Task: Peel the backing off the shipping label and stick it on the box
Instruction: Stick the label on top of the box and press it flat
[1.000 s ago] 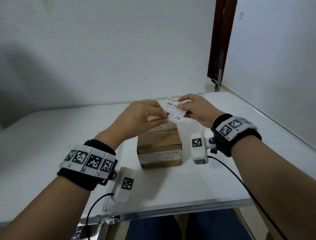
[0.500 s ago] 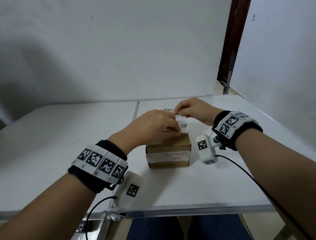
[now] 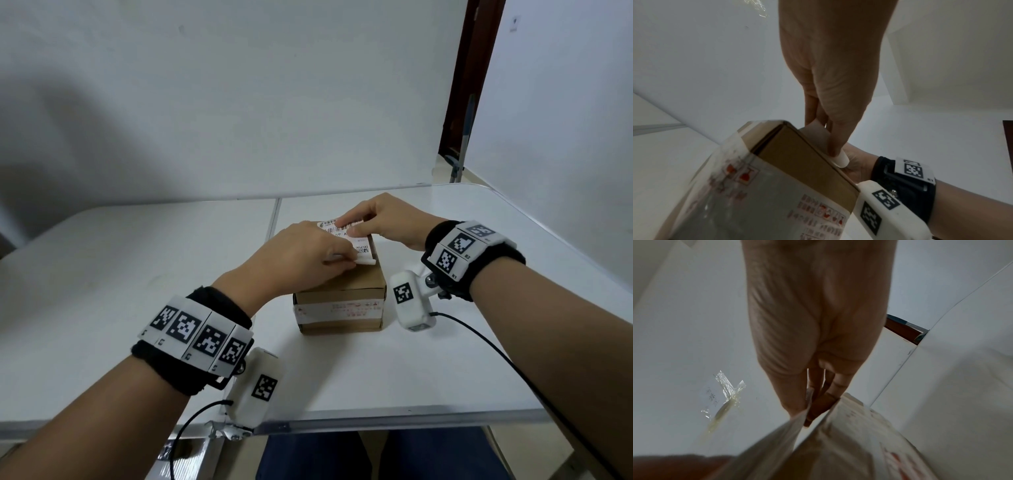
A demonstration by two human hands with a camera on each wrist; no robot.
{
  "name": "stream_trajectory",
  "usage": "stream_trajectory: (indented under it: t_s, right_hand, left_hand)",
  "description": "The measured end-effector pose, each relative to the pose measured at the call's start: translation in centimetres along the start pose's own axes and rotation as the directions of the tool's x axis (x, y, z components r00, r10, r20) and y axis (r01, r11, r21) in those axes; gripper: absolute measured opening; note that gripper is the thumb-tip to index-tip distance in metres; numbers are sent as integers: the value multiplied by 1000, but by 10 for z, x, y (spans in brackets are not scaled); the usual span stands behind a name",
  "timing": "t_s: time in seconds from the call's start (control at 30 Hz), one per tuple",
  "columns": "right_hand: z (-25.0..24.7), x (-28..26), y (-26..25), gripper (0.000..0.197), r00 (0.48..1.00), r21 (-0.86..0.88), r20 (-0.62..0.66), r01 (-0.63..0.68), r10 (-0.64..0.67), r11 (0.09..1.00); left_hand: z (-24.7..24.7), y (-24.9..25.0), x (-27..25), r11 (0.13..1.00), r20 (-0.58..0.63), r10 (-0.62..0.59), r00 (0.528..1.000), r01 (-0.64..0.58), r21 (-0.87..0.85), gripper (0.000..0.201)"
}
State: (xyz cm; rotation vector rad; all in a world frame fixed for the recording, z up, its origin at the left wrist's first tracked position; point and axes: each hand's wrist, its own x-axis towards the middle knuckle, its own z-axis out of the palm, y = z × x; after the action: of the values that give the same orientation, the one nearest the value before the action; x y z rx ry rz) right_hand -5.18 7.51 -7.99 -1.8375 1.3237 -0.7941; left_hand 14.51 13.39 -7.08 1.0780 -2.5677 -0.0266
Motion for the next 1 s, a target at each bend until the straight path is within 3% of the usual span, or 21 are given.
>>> stream_trajectory:
  t_s: [0.53, 1.0]
  right_hand:
    - [7, -4, 8, 24, 998, -7, -58, 12, -13, 1000]
    - [10, -7, 8, 26, 998, 0, -68, -9, 9, 1000]
  left_hand:
    - [7, 3, -1, 1000, -36, 6, 999, -6, -3, 16]
    - [6, 4, -3, 999, 22, -32, 999, 31, 19, 19]
